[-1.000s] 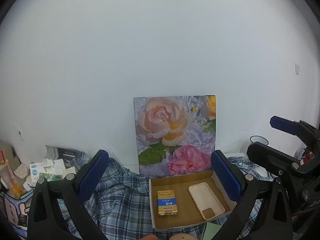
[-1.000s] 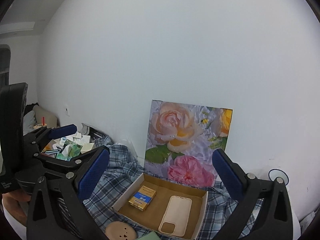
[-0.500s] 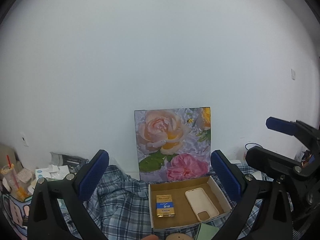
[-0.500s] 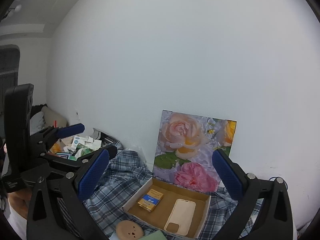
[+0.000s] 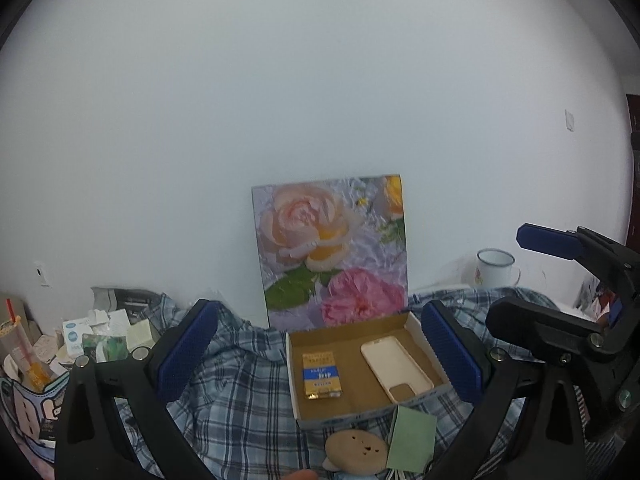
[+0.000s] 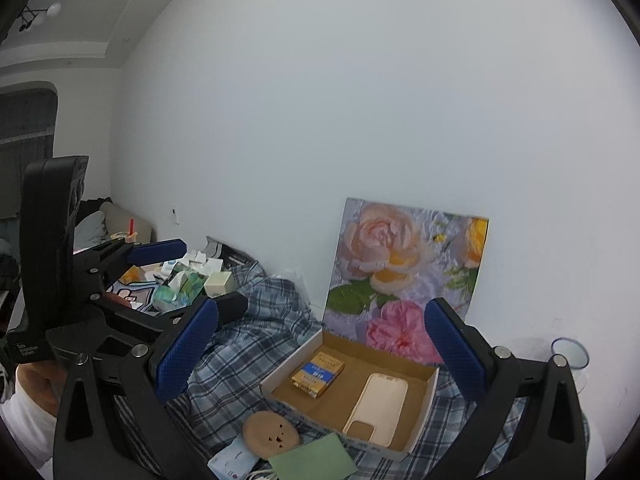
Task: Organize soft objects
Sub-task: 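Pull both tools back from the box and move toward the green pouch, then grasp the green cloth pouch with the right tool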
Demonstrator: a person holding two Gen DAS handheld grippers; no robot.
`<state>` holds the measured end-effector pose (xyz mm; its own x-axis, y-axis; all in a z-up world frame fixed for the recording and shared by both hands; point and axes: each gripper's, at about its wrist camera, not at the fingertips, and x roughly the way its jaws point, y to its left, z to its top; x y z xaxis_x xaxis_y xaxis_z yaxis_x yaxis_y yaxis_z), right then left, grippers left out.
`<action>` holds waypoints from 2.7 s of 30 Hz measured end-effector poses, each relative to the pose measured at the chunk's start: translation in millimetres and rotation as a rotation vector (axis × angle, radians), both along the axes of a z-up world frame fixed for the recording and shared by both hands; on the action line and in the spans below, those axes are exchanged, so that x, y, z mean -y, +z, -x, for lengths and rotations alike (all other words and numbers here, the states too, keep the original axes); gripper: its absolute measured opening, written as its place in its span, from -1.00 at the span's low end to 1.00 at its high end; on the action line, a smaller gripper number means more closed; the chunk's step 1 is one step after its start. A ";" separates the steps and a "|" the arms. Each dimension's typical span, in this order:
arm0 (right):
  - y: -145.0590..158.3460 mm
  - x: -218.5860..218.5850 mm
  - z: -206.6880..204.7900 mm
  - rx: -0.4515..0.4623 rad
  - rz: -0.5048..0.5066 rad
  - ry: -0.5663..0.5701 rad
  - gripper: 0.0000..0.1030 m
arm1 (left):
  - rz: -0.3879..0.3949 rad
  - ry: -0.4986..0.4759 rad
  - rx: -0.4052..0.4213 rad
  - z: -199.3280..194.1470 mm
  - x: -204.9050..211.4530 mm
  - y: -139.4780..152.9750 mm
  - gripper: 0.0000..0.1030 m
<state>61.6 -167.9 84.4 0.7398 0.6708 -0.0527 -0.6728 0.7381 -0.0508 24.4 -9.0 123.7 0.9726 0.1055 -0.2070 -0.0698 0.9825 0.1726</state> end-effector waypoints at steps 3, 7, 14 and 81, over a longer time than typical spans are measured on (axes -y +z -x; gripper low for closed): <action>-12.6 -1.0 -5.4 -0.024 0.011 0.014 1.00 | 0.001 -0.005 -0.027 -4.3 -0.1 -13.6 1.00; -31.2 -3.8 -12.6 -0.051 0.029 0.023 1.00 | 0.012 -0.004 -0.063 -12.0 -1.8 -33.7 1.00; -62.3 -9.2 -34.2 -0.124 0.041 0.046 1.00 | 0.014 0.011 -0.133 -27.0 -5.4 -65.0 1.00; -168.9 -31.4 -123.8 -0.467 0.358 0.244 0.96 | -0.001 -0.145 -0.517 -78.2 -16.0 -165.8 1.00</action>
